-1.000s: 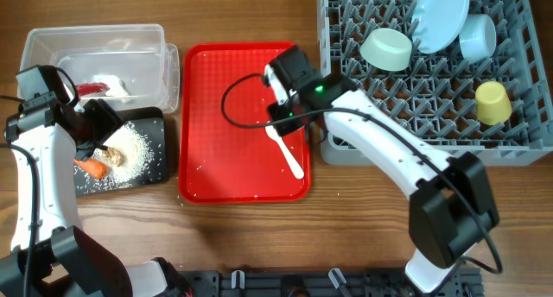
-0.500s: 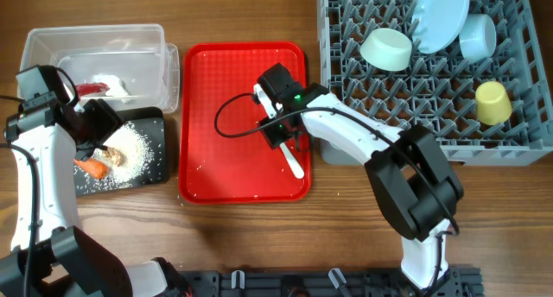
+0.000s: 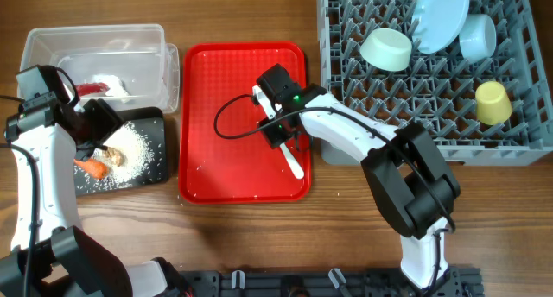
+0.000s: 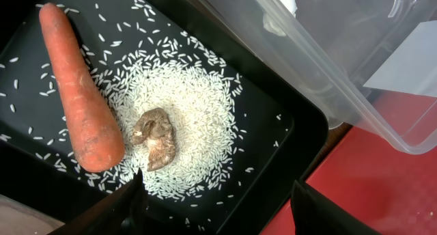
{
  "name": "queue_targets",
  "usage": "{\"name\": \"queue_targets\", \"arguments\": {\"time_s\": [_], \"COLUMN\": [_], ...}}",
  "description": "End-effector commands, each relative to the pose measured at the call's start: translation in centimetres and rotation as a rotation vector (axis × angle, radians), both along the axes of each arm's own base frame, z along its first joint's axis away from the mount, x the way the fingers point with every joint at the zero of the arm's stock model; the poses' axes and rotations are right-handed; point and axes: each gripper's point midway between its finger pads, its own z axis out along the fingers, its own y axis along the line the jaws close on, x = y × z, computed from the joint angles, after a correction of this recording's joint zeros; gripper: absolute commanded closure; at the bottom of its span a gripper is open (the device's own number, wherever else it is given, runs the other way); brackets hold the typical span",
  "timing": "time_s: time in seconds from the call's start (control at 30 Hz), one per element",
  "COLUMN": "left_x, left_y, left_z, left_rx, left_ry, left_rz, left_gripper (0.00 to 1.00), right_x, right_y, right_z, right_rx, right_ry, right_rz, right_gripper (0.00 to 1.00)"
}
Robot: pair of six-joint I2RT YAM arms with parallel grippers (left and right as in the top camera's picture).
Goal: Sort waste into correct bins and load items into the dishwasher rack
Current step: 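Close the right gripper on the spoon handle and lift it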
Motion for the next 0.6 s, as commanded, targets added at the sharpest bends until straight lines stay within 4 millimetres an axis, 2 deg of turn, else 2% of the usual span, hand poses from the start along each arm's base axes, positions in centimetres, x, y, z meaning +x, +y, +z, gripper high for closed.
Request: {"name": "queue_targets", "arguments": {"time_s": [0.0, 0.1, 0.2, 0.5, 0.57], "left_x": [0.3, 0.3, 0.3, 0.3, 0.3], "left_y": [0.0, 0.0, 0.0, 0.0, 0.0], "left_z": [0.5, 0.5, 0.5, 0.5, 0.5], "left_rx": [-0.009, -0.008, -0.009, -0.009, -0.009], "left_ry": [-0.021, -0.021, -0.021, -0.021, -0.021], "left_rz": [0.002, 0.002, 0.002, 0.002, 0.002], "left_gripper": [0.32, 0.31, 0.31, 0.31, 0.31], "right_x": [-0.9, -0.5, 0.2, 1.3, 1.4], "right_y": [-0.5, -0.5, -1.4, -3.1, -3.5], "right_z": [-2.7, -2.7, -2.7, -2.7, -2.6], "right_rx": [-0.042, -0.039, -0.08, -0.174, -0.196], "right_ry": [0.052, 0.046, 0.012, -0.055, -0.064], "right_rz": [0.002, -0.043, -0.095, -0.123, -0.128], "right_gripper": [0.57, 0.61, 0.62, 0.65, 0.69]}}
